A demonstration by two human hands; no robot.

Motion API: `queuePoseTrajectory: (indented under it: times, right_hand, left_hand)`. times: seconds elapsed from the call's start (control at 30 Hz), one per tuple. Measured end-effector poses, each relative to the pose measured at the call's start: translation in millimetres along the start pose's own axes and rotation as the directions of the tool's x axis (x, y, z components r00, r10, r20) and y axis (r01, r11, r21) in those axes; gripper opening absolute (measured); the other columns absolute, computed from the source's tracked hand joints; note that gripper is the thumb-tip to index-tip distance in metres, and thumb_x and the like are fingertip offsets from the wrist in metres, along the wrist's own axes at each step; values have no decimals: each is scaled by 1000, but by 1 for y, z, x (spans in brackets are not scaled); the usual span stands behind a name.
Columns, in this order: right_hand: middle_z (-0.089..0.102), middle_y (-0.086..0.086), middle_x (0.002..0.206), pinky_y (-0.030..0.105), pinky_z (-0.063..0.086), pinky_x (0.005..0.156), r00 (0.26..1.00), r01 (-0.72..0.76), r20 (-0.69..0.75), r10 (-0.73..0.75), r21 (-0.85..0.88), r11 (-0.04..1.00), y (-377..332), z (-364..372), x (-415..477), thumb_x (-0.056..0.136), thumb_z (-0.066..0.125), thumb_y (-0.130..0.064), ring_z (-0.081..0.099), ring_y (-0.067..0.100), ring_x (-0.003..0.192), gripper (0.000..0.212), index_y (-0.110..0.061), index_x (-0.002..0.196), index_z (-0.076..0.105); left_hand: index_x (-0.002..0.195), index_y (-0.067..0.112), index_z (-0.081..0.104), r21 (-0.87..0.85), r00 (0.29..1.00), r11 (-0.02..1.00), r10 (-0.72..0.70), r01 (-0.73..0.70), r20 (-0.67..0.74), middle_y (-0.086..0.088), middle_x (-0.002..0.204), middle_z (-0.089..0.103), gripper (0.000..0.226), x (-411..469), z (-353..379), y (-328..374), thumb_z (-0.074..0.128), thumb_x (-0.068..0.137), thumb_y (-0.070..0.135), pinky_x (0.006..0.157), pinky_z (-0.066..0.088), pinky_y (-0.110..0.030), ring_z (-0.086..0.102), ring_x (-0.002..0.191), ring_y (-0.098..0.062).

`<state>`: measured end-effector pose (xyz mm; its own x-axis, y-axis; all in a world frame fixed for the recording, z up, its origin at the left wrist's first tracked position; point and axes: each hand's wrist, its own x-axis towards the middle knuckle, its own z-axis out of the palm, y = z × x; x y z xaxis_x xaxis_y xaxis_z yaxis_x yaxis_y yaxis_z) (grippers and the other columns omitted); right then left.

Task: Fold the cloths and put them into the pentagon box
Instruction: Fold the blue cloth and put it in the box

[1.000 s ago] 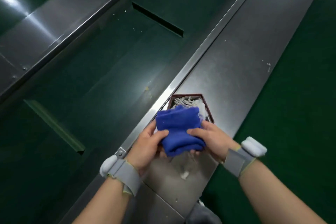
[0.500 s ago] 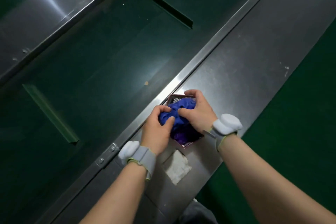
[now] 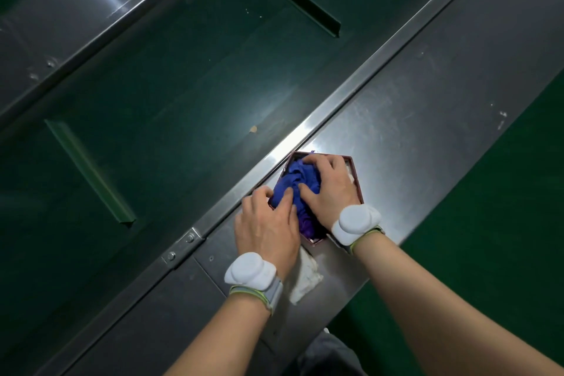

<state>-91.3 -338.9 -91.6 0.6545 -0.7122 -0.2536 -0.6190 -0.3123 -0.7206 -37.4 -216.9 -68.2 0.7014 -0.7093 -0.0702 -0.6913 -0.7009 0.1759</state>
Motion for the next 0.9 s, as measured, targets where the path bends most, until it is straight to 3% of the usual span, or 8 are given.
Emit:
queuePoseTrajectory:
  times: [0.13, 0.23, 0.43, 0.5, 0.6, 0.67, 0.73, 0.9]
  right_hand:
    - [49, 1, 109, 33, 49, 76, 994, 63, -75, -74, -141, 988, 2, 1, -3, 72, 71, -40, 53, 20, 96, 41, -29, 109, 57]
    - [55, 0, 101, 33, 41, 71, 979, 194, 23, -204, -440, 877, 3, 13, -1, 78, 62, -46, 54, 23, 94, 35, -27, 107, 62]
    - [55, 4, 117, 41, 38, 85, 980, 124, 198, -4, -597, 793, -14, 14, 15, 87, 51, -41, 49, 28, 112, 30, -28, 113, 59]
    - [59, 2, 112, 40, 42, 83, 995, 99, 55, -83, -537, 838, -18, 3, -2, 84, 54, -43, 53, 27, 104, 34, -28, 114, 59]
    - [59, -4, 78, 34, 46, 64, 930, 141, -285, -233, -309, 941, -12, -5, -67, 86, 53, -38, 52, 18, 70, 16, -24, 83, 60]
    - [53, -5, 66, 34, 46, 51, 948, 176, -207, -244, -300, 938, -3, 7, -111, 84, 55, -36, 48, 17, 57, 18, -23, 71, 53]
    - [59, 0, 75, 35, 49, 51, 988, 137, -14, -154, -384, 913, 7, 34, -138, 74, 61, -40, 57, 22, 65, 18, -22, 75, 58]
    - [38, 10, 133, 44, 41, 87, 924, -96, 252, 289, -577, 811, 20, 90, -142, 75, 59, -49, 39, 32, 114, 58, -22, 126, 50]
  left_hand:
    - [108, 25, 67, 71, 998, 996, 58, -59, 17, 0, 94, 64, 30, -1, 7, -9, 68, 78, 27, 63, 38, -36, 58, 80, -25]
    - [97, 25, 67, 135, 992, 983, 121, -123, 21, 4, 87, 66, 17, 5, 10, -16, 64, 80, 28, 67, 32, -36, 59, 76, -24]
    - [90, 25, 62, 163, 964, 958, 209, -235, 167, 8, 97, 66, 18, 6, 7, -14, 49, 80, 32, 67, 20, -37, 54, 82, -24]
    - [94, 27, 62, 101, 961, 972, 188, -212, 202, 10, 103, 65, 24, 11, 3, -17, 42, 82, 34, 70, 21, -37, 54, 89, -23]
    - [91, 25, 66, -41, 973, 982, 190, -186, 129, 9, 101, 68, 22, 23, -4, -20, 47, 82, 31, 74, 33, -37, 60, 92, -23]
    - [102, 26, 66, -94, 966, 964, 255, -251, 45, 4, 112, 67, 25, 28, -3, -19, 54, 81, 32, 77, 44, -38, 61, 97, -25]
    - [122, 31, 56, -78, 926, 935, 354, -346, 134, -3, 134, 54, 44, 27, 2, -13, 55, 81, 45, 87, 45, -42, 51, 116, -27]
    - [137, 40, 31, -2, 820, 923, 342, -384, 460, -8, 157, 15, 68, 20, 20, -5, 46, 78, 69, 99, 35, -51, 13, 141, -31]
